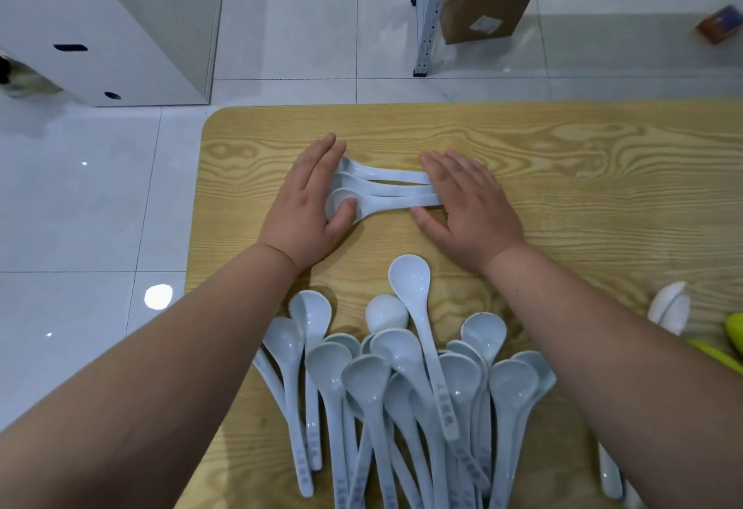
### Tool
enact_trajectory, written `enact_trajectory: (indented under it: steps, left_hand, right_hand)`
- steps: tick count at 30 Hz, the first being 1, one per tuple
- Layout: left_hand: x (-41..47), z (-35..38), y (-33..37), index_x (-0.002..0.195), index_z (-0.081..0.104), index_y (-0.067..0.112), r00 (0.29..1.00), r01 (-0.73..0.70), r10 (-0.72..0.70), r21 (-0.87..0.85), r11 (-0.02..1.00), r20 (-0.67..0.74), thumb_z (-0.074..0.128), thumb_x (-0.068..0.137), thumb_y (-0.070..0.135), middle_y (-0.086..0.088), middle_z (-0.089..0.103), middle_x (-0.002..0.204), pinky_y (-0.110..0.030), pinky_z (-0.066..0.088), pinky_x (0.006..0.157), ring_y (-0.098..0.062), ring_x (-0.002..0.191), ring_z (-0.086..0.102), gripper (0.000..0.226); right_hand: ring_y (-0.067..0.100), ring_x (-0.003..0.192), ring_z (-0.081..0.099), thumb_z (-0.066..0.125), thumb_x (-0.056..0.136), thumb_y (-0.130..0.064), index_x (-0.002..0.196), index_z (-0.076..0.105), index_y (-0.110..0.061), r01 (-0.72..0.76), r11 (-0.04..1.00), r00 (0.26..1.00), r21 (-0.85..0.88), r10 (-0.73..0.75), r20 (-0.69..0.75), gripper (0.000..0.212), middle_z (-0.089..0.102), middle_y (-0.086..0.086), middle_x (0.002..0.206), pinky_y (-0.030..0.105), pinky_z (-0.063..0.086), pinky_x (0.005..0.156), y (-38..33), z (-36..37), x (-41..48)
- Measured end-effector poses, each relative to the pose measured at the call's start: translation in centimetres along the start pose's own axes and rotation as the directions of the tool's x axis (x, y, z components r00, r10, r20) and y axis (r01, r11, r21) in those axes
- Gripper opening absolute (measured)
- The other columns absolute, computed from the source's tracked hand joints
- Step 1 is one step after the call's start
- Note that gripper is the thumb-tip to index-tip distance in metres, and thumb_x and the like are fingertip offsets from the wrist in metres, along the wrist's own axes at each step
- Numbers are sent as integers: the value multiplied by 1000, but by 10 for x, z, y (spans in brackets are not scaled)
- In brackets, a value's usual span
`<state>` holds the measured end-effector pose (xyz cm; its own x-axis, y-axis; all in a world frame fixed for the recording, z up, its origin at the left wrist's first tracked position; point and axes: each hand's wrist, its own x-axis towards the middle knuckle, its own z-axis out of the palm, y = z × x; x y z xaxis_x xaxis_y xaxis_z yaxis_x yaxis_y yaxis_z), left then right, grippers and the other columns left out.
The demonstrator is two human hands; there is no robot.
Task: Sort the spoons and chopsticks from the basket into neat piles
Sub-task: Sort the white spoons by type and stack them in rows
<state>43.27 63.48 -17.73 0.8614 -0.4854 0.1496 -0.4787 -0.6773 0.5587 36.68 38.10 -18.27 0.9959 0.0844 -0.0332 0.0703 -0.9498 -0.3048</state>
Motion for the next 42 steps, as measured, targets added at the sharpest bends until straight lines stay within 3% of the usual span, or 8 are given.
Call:
enact_trajectory:
  steps: [8, 12, 15, 18, 26, 32, 36, 42]
  left_hand:
    - [-13, -32, 17, 153, 34, 13, 990, 142, -143, 47, 989, 21, 56, 90, 40, -9, 25, 162, -38, 20, 121, -29, 149, 21, 72]
    - [-54, -54, 47, 139, 50, 13, 983, 179, -180, -19, 984, -35, 58, 90, 30, -6, 53, 135, -41, 42, 109, -25, 126, 46, 52]
    - [-101, -65, 83, 128, 57, 18, 976, 207, -199, -96, 974, 84, 64, 90, 21, 3, 59, 110, -37, 51, 87, -10, 96, 55, 39]
    - [-144, -62, 112, 130, 57, 23, 951, 246, -228, -65, 967, 208, 68, 89, 32, 6, 59, 113, -31, 49, 85, -8, 97, 56, 43]
    - [-152, -35, 134, 119, 61, 15, 930, 296, -304, 71, 953, 207, 72, 85, 22, -6, 59, 102, -39, 49, 77, -27, 95, 58, 36]
    - [-139, -31, 137, 119, 64, 14, 925, 313, -310, 24, 950, 220, 68, 86, 11, -6, 58, 115, -41, 53, 76, -24, 97, 60, 33]
    - [-138, -35, 138, 103, 62, 18, 913, 338, -326, -10, 941, 245, 68, 88, 15, 2, 57, 106, -34, 47, 72, -15, 81, 53, 16]
    - [-148, -49, 153, 87, 55, 21, 894, 420, -384, -131, 898, 234, 70, 90, 28, 9, 56, 82, -22, 41, 62, -6, 67, 50, 17]
  right_hand:
    - [21, 155, 4, 47, 97, -55, 160, 17, -26, -70, 994, 974, 89, 49, 220, 76, 13, 2, 168, 39, 5, 126, -5, -34, -4]
    - [29, 141, 36, 60, 96, -34, 143, 51, -15, -97, 968, 989, 233, 68, 129, 52, 47, 8, 147, 35, 25, 117, -28, -55, -38]
    - [31, 119, 55, 56, 91, -37, 125, 65, -15, -42, 960, 996, 278, 19, 85, 41, 63, 8, 123, 38, 41, 103, -54, -61, -88]
    - [28, 103, 59, 63, 92, -30, 119, 67, -14, -28, 956, 997, 292, 5, 78, 32, 63, 6, 107, 34, 44, 88, -75, -67, -140]
    - [22, 108, 61, 55, 97, -53, 147, 37, -22, -304, 938, 889, 169, 215, 405, 62, 49, 2, 140, 35, 52, 78, -110, -61, -189]
    - [25, 84, 60, 56, 100, -31, 129, 41, -15, -306, 932, 895, 194, 213, 392, 37, 50, 6, 128, 36, 48, 66, -114, -56, -185]
    - [23, 86, 60, 56, 100, -25, 129, 44, -17, -311, 904, 907, 294, 190, 376, 32, 47, 3, 133, 40, 51, 74, -110, -55, -195]
    - [2, 93, 50, 60, 99, -27, 121, 56, -24, -354, 779, 922, 517, 199, 331, 23, 52, -13, 120, 23, 37, 78, -106, -67, -211]
